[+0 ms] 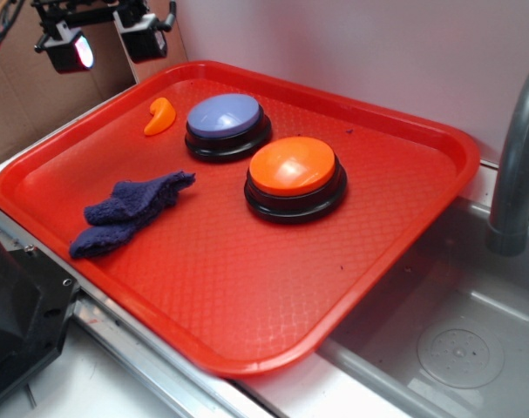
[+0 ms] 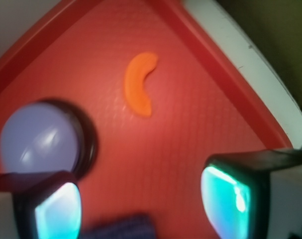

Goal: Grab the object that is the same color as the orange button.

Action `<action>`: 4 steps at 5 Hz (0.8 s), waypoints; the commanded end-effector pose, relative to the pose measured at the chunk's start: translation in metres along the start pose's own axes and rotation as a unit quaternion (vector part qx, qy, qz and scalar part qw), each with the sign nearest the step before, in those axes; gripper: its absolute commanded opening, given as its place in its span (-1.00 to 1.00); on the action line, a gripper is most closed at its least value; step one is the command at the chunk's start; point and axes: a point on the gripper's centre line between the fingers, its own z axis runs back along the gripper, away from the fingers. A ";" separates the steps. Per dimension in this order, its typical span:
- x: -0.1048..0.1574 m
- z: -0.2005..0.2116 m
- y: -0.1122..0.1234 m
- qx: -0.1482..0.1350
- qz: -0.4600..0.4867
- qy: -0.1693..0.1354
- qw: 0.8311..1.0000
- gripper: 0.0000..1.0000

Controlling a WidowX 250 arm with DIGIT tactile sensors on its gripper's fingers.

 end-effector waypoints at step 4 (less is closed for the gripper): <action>0.046 -0.075 0.010 0.006 0.101 -0.035 0.994 1.00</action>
